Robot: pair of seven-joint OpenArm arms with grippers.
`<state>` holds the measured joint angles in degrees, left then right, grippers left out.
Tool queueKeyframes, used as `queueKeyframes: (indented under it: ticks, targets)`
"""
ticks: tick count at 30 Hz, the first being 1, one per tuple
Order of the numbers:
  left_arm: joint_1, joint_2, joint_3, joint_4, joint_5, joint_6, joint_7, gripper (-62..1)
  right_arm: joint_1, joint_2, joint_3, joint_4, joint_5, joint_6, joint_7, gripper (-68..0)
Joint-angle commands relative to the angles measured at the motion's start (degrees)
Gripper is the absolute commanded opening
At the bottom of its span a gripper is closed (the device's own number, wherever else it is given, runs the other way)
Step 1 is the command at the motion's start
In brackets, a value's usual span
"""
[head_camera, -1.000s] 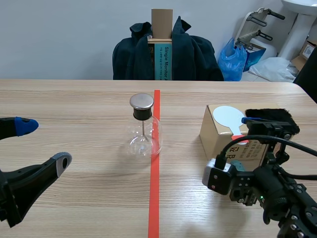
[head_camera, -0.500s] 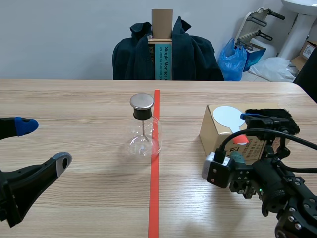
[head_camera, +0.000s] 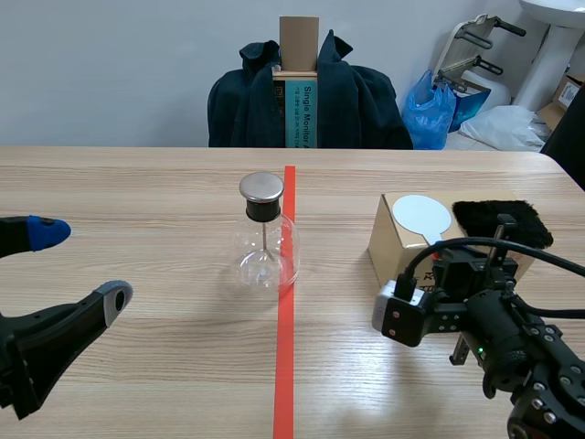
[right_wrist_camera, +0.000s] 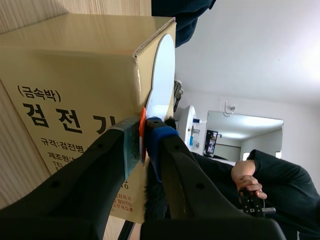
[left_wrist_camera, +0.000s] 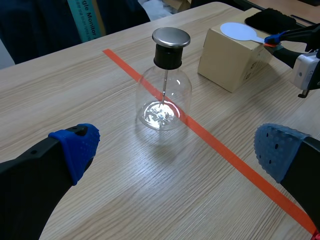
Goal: Do the electroscope experiment.
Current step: 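Pick up the white charging plate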
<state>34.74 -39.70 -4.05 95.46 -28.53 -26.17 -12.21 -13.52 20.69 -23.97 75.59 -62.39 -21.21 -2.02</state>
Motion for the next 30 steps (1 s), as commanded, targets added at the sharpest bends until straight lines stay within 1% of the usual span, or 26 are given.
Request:
queueKeyframes:
  ticks: [1, 3, 6, 7, 9, 12, 14, 17, 19, 23, 26, 27, 28, 30]
  targets:
    - [-0.33, 0.00, 0.11, 0.22, -0.39, 0.02, -0.81, 1.4, 0.66, 1.18, 0.81, 1.11, -0.04, -0.66, -0.20, -66.9]
    - [-0.33, 0.00, 0.11, 0.22, -0.39, 0.02, -0.81, 1.4, -0.31, 1.88, 0.81, 1.49, -0.02, -1.79, 0.17, -66.9]
    - [-0.33, 0.00, 0.11, 0.22, -0.37, 0.00, -0.81, 1.4, -3.08, 3.72, 0.81, 3.10, 0.00, -5.44, 1.09, -66.9]
    - [-0.33, 0.00, 0.11, 0.22, -0.37, 0.00, -0.81, 1.4, -4.33, 4.72, 0.83, 4.09, 0.04, -7.19, 1.36, -66.9]
    - [-0.33, 0.00, 0.11, 0.22, -0.15, 0.00, -0.81, 1.4, -7.02, 6.97, 1.20, 6.62, 0.63, -11.58, 1.57, -66.8]
    - [-0.33, 0.00, 0.11, 0.22, 1.44, 0.00, -0.81, 1.4, -10.62, 10.49, 2.84, 11.23, 3.80, -18.86, 2.73, -66.9]
    - [-0.33, 0.00, 0.11, 0.22, 1.79, 0.02, -0.81, 1.4, -12.20, 12.48, 4.50, 14.34, 5.84, -23.65, 2.82, -66.8]
    - [-0.33, 0.00, 0.11, 0.22, 1.79, 0.02, -0.81, 1.4, -13.29, 14.36, 8.76, 19.02, 7.58, -23.65, 2.12, -66.8]
    - [-0.31, 0.00, 0.11, 0.22, 1.79, 0.02, -0.79, 1.4, -13.27, 14.34, 12.55, 21.55, 7.76, -23.65, 1.25, -66.8]
    - [-0.31, 0.00, 0.11, 0.22, 1.84, 0.02, -0.76, 1.4, -12.59, 14.34, 19.80, 26.95, 9.09, -23.65, 1.29, -66.8]
    - [-0.33, 0.00, 0.13, 0.15, 2.25, 0.02, 0.31, 1.4, -11.06, 14.34, 23.67, 30.86, 10.27, -23.65, 1.27, -66.8]
    - [-0.33, 0.00, 0.17, 0.07, 2.45, 0.02, 0.76, -1.5, -10.43, 14.34, 24.87, 32.17, 10.40, -23.65, 1.25, -66.8]
    - [-0.33, 0.00, 0.20, 0.07, 2.51, 0.02, 1.73, -7.7, -9.92, 14.34, 26.10, 33.44, 10.62, -23.65, 1.25, -66.8]
    - [-0.33, 0.00, 0.20, 0.02, 2.67, 0.00, 2.97, -22.7, -8.79, 14.34, 28.46, 35.82, 10.80, -23.65, 1.29, -66.8]
